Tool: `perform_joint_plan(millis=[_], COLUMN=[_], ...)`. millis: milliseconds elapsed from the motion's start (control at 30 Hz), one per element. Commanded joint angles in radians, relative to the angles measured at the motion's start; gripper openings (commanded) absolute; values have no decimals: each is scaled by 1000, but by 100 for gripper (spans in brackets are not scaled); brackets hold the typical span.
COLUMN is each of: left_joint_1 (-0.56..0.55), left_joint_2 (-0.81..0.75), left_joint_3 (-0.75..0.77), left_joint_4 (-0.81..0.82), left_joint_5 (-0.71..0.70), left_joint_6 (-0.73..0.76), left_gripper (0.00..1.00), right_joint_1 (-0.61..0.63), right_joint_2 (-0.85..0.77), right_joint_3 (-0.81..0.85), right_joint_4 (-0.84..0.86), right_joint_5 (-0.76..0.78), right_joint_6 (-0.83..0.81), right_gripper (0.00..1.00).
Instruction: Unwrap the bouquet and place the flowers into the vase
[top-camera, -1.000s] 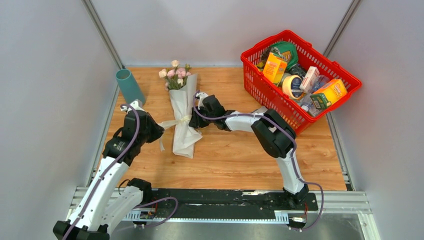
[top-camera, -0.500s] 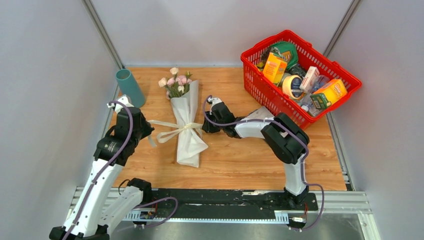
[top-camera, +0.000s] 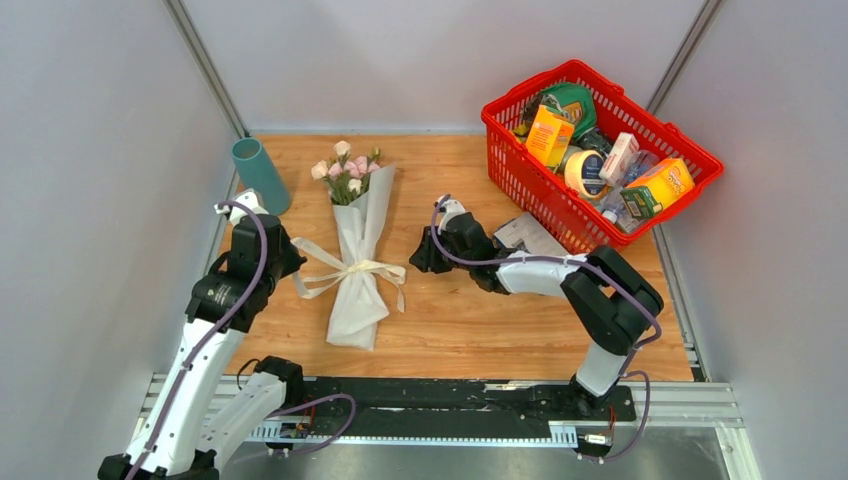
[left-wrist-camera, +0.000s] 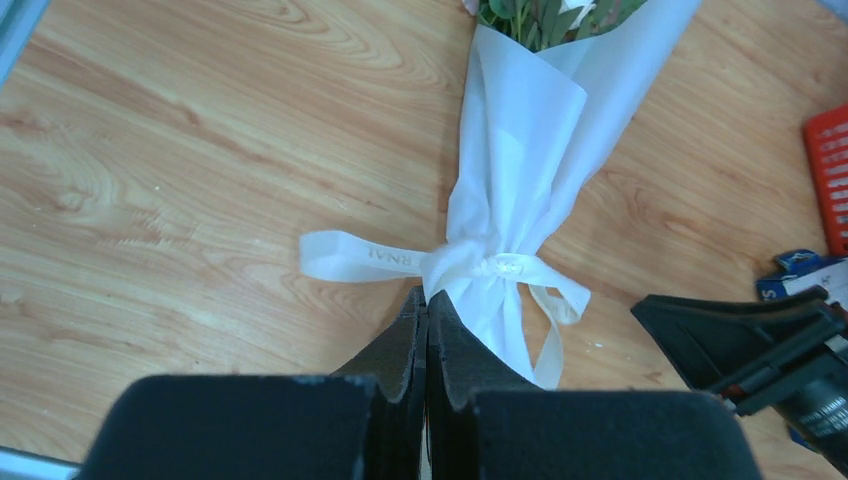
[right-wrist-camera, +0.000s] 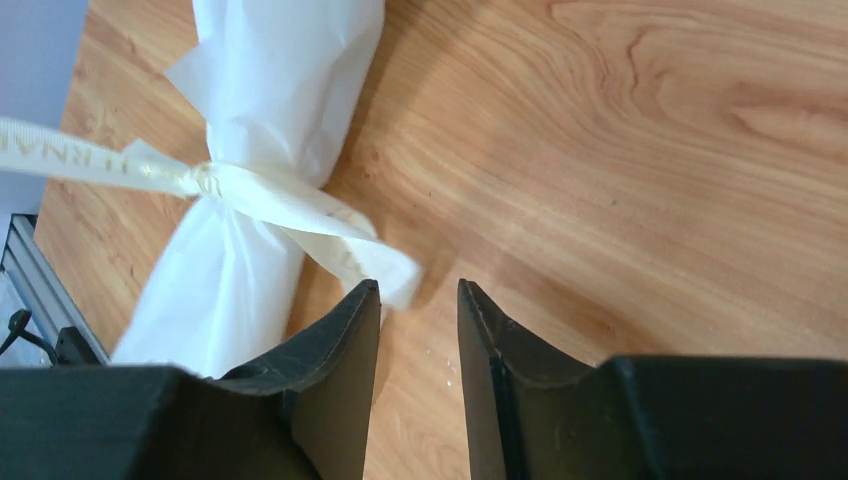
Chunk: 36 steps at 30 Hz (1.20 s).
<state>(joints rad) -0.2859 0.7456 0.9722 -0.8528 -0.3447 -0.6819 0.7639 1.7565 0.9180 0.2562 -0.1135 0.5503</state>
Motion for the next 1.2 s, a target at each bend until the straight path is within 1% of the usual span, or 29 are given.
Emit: perform_joint_plan(millis=[0, 100, 233, 333, 367, 500, 600, 700, 800, 867, 933, 1000, 1100, 1167], left_joint_1=[5, 5, 5, 4, 5, 5, 4, 4, 5, 4, 5, 5, 5, 7], left_joint_2=[20, 28, 34, 32, 31, 20, 17, 15, 6, 3, 0, -3, 0, 5], left_joint_3=[19, 26, 39, 30, 25, 2, -12, -21, -30, -36, -43, -52, -49, -35], left_joint_4=[-3, 1, 3, 6, 12, 29, 40, 41, 55, 61, 64, 69, 64, 52], left_joint_5=[-36, -36, -19, 3, 6, 22, 30, 36, 44, 47, 41, 29, 6, -23], left_joint_6=[31, 31, 25, 18, 15, 7, 4, 2, -4, -5, -8, -10, -7, -8], left_gripper=[0, 0, 0, 0, 0, 0, 0, 0, 0, 0, 0, 0, 0, 0], right_joint_1=[24, 48, 86, 129, 146, 207, 235, 267, 285, 293, 299, 305, 305, 304], right_joint_2=[-63, -60, -26, -8, -2, 38, 73, 101, 136, 155, 164, 166, 150, 130], right_joint_3=[-91, -143, -165, -153, -139, -79, -36, -2, 56, 73, 79, 82, 81, 78], right_joint_4=[135, 198, 270, 284, 272, 171, 109, 78, -15, -41, -58, -66, -84, -98], right_joint_5=[-26, -18, -28, -11, 7, 164, 212, 248, 314, 347, 373, 397, 448, 485], right_joint_6=[65, 72, 76, 77, 85, 157, 209, 218, 227, 232, 237, 229, 217, 204], right_gripper=[40, 45, 45, 46, 47, 46, 45, 46, 45, 44, 41, 33, 14, 0])
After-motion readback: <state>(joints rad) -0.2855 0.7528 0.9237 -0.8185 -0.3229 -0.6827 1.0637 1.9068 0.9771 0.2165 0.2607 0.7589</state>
